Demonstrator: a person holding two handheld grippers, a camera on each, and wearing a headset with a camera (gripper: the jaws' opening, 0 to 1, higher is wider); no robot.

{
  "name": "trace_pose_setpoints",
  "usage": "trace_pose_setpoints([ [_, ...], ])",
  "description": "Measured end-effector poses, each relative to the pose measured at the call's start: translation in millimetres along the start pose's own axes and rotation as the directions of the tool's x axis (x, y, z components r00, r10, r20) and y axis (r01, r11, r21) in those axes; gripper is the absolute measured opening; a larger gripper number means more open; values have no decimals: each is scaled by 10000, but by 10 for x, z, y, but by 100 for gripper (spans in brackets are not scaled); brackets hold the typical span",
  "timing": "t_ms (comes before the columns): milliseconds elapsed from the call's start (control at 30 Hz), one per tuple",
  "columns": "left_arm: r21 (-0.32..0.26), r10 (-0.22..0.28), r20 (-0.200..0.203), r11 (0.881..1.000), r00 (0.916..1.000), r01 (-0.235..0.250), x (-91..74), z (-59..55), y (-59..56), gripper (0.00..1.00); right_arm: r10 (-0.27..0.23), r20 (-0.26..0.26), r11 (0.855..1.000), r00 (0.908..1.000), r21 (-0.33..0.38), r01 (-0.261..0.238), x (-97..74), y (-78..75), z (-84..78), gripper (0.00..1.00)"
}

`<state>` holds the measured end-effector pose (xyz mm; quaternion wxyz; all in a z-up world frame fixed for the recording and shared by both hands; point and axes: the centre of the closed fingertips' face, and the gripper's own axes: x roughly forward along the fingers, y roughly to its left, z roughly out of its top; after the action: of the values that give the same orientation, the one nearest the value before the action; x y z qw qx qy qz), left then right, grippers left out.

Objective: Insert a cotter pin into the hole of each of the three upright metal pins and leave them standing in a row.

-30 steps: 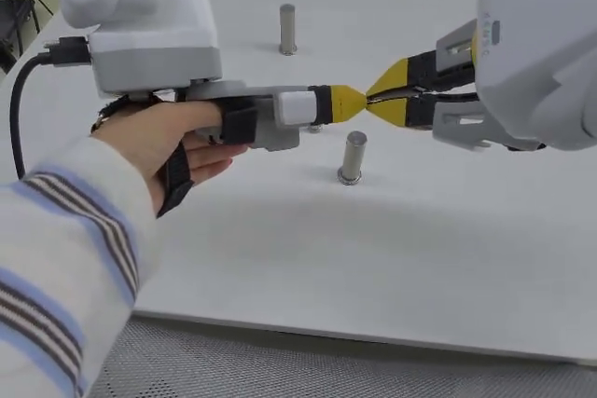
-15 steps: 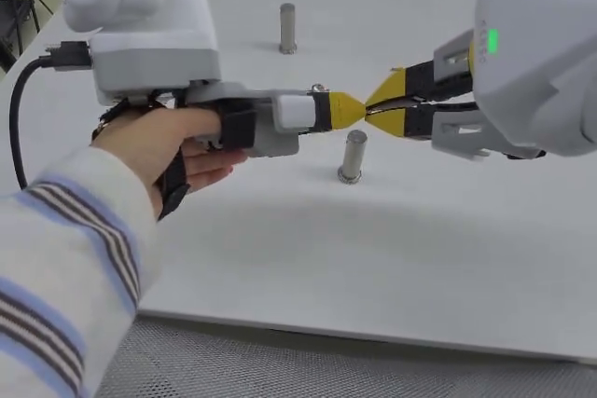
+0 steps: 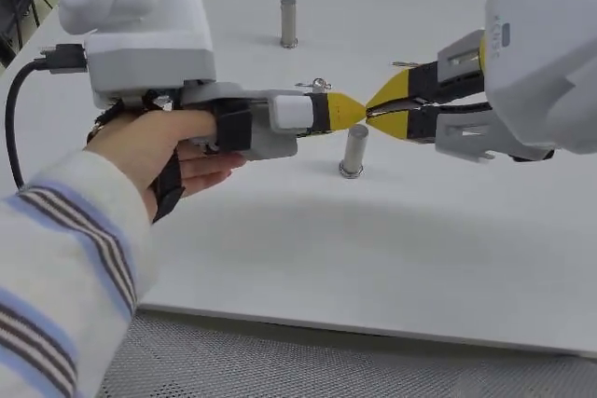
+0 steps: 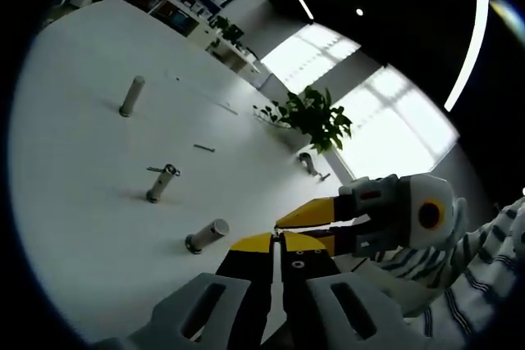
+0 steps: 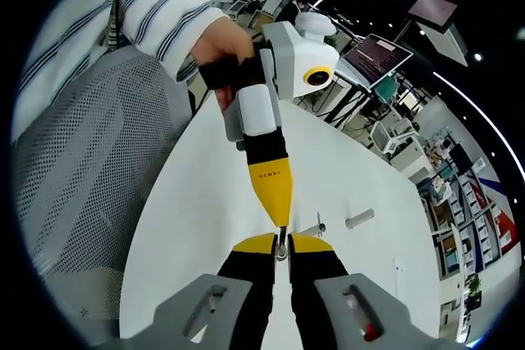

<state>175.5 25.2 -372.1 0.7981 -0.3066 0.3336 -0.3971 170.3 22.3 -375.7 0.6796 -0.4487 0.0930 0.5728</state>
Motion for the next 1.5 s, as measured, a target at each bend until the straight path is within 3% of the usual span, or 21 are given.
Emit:
trace_pose_setpoints([
  [133, 84, 7, 49, 10000, 10000, -8, -22, 13, 18, 0, -148, 110, 9998, 9998, 105, 147, -9, -9, -14, 10],
  [267, 864, -60, 125, 9962, 9999, 49, -43, 13, -34, 0, -53, 143, 9967, 9999, 811, 42, -30, -18, -66, 11],
  [400, 1774, -283, 174, 9838, 9994, 248, -66, 21, -117, 0, 295, 388, 9879, 9988, 1509, -351, -59, -3, -95, 11],
  [467, 1948, -355, 60, 9803, 9994, 336, -79, 3, -154, 0, 546, 516, 9811, 9972, 1831, -632, -73, 31, -100, 11],
  [533, 2476, -413, -12, 9680, 9991, 404, -100, -1, -174, 0, 694, 695, 9722, 9952, 2188, -831, -85, 44, -90, 11],
  [600, 2816, -574, -112, 9578, 9983, 583, -114, 3, -192, 0, 973, 1006, 9558, 9902, 2680, -1211, -101, 73, -55, 11],
  [667, 3300, -806, -237, 9403, 9965, 839, -130, -8, -246, 0, 1078, 1205, 9468, 9868, 2905, -1389, -114, 68, -35, 12],
  [700, 3551, -880, -319, 9301, 9956, 936, -142, -17, -272, 0, 1270, 1413, 9301, 9818, 3271, -1674, -118, 96, -11, 12],
  [767, 3896, -928, -490, 9150, 9945, 1046, -160, -40, -301, 0, 1430, 1734, 9104, 9744, 3632, -1982, -127, 106, 28, 12],
  [833, 4069, -928, -654, 9066, 9935, 1115, -172, -61, -313, 0, 1654, 1972, 8894, 9663, 3935, -2325, -144, 138, 60, 12],
  [867, 4268, -969, -772, 8962, 9923, 1207, -181, -77, -326, 0, 1814, 2205, 8756, 9584, 4075, -2594, -156, 178, 111, 12],
  [933, 4458, -1010, -889, 8856, 9909, 1303, -194, -95, -344, 0, 1907, 2372, 8591, 9526, 4292, -2788, -165, 194, 127, 10],
  [1033, 4601, -1120, -984, 8759, 9888, 1450, -210, -113, -371, 0, 1963, 2440, 8503, 9497, 4399, -2888, -170, 236, 160, 7],
  [1133, 4763, -1129, -1128, 8658, 9872, 1534, -216, -143, -375, 0, 2061, 2689, 8304, 9409, 4606, -3135, -182, 254, 193, 3],
  [1500, 4927, -1258, -1290, 8527, 9836, 1737, -235, -194, -387, 0, 2350, 2754, 8240, 9322, 4523, -3413, -208, 340, 240, 0],
])
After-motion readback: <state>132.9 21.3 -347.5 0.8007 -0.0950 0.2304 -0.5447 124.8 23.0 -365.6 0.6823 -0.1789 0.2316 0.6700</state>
